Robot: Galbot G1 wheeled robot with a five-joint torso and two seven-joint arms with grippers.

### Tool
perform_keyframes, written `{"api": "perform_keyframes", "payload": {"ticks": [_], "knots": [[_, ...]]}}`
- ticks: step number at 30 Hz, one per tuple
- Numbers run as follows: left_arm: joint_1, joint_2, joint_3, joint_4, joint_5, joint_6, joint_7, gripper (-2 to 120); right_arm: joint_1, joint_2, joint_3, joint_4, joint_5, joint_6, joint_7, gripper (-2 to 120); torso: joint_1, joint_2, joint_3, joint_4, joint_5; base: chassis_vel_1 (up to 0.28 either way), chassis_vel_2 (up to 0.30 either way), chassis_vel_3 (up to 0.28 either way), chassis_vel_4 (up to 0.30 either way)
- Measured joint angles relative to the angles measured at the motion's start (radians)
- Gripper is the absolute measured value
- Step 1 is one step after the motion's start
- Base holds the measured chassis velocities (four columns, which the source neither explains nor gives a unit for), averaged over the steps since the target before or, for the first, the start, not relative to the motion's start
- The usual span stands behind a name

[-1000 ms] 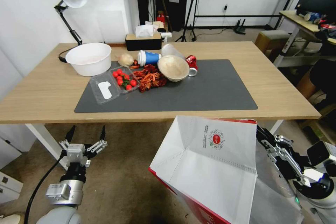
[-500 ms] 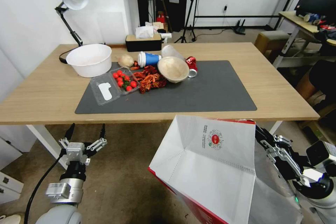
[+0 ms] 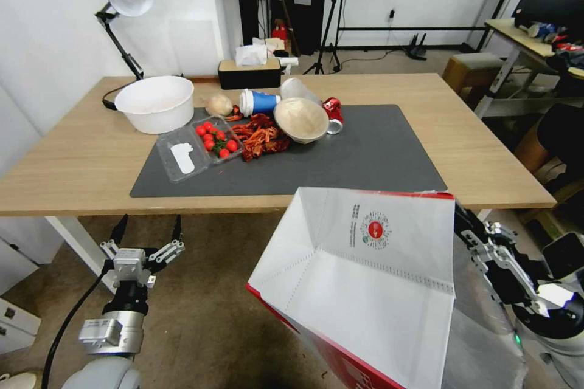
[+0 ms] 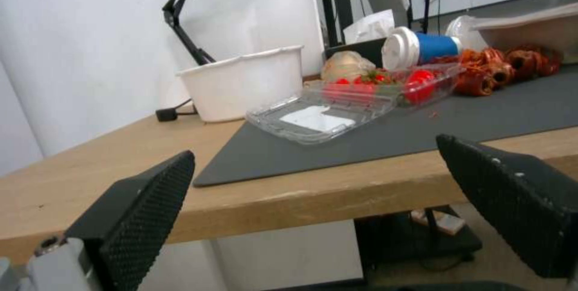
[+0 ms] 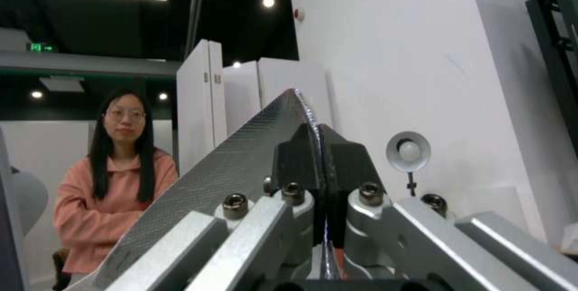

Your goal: Pick up the food delivery bag from the floor and place it on the table.

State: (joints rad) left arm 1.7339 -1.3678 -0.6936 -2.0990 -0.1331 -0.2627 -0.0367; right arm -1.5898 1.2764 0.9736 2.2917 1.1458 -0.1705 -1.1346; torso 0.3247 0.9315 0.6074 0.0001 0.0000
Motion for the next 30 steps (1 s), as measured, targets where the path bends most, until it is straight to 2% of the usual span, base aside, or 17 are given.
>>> {"api": "perform_keyframes", "payload": {"ticks": [6, 13, 14, 15, 17, 18, 20, 24, 26, 28, 30], "knots": [[0.001, -0.002, 0.001, 0.002, 0.004, -0.002, 0.000, 100, 0.011, -0.035, -0.019, 0.053, 0.027, 0.035, 0.124, 0, 0.000, -0.001, -0.001, 0.0000, -0.0001, 0.000, 0.000, 0.000, 0.000], [0.003, -0.003, 0.002, 0.003, 0.005, -0.004, 0.001, 100, 0.014, -0.047, -0.031, 0.072, 0.030, 0.053, 0.177, 0, -0.001, -0.001, -0.001, 0.0000, 0.0000, 0.000, 0.000, 0.000, 0.000], [0.003, -0.004, 0.003, 0.005, 0.006, -0.005, 0.002, 100, 0.023, -0.059, -0.041, 0.087, 0.031, 0.068, 0.226, 0, -0.001, -0.002, -0.001, -0.0001, -0.0001, 0.000, 0.000, 0.000, 0.000], [0.003, -0.004, 0.003, 0.005, 0.006, -0.005, 0.002, 100, 0.023, -0.059, -0.041, 0.087, 0.031, 0.068, 0.226, 0, -0.001, -0.002, -0.001, -0.0001, -0.0001, 0.000, 0.000, 0.000, 0.000], [0.003, -0.005, 0.004, 0.007, 0.008, -0.006, 0.002, 100, 0.042, -0.075, -0.059, 0.111, 0.039, 0.092, 0.324, 0, -0.001, -0.002, -0.001, 0.0000, 0.0000, 0.000, 0.000, 0.000, 0.000], [0.003, -0.005, 0.004, 0.007, 0.008, -0.006, 0.002, 100, 0.042, -0.075, -0.059, 0.111, 0.039, 0.092, 0.324, 0, -0.001, -0.002, -0.001, 0.0000, 0.0000, 0.000, 0.000, 0.000, 0.000], [0.002, -0.005, 0.005, 0.009, 0.009, -0.006, 0.002, 100, 0.062, -0.092, -0.071, 0.135, 0.051, 0.112, 0.413, 0, -0.001, -0.002, -0.002, 0.0000, 0.0000, 0.000, 0.000, 0.000, 0.000], [0.001, -0.005, 0.005, 0.013, 0.011, -0.007, 0.002, 100, 0.079, -0.108, -0.075, 0.147, 0.058, 0.128, 0.473, 0, -0.001, -0.003, -0.002, 0.0000, 0.0000, 0.000, 0.000, 0.000, 0.000], [0.002, -0.005, 0.010, 0.017, 0.020, -0.012, 0.002, 100, 0.119, -0.135, -0.080, 0.158, 0.075, 0.151, 0.574, 0, -0.001, -0.003, -0.002, 0.0000, 0.0000, 0.000, 0.000, 0.000, 0.000], [0.002, -0.005, 0.011, 0.017, 0.022, -0.012, 0.002, 100, 0.129, -0.142, -0.080, 0.158, 0.078, 0.154, 0.597, 0, -0.001, -0.003, -0.002, 0.0000, 0.0000, 0.000, 0.000, 0.000, 0.000], [0.002, -0.006, 0.014, 0.017, 0.026, -0.012, 0.002, 100, 0.165, -0.165, -0.080, 0.158, 0.088, 0.165, 0.674, 0, -0.001, -0.003, -0.002, 0.0000, 0.0001, 0.000, 0.000, 0.000, 0.000]]}}
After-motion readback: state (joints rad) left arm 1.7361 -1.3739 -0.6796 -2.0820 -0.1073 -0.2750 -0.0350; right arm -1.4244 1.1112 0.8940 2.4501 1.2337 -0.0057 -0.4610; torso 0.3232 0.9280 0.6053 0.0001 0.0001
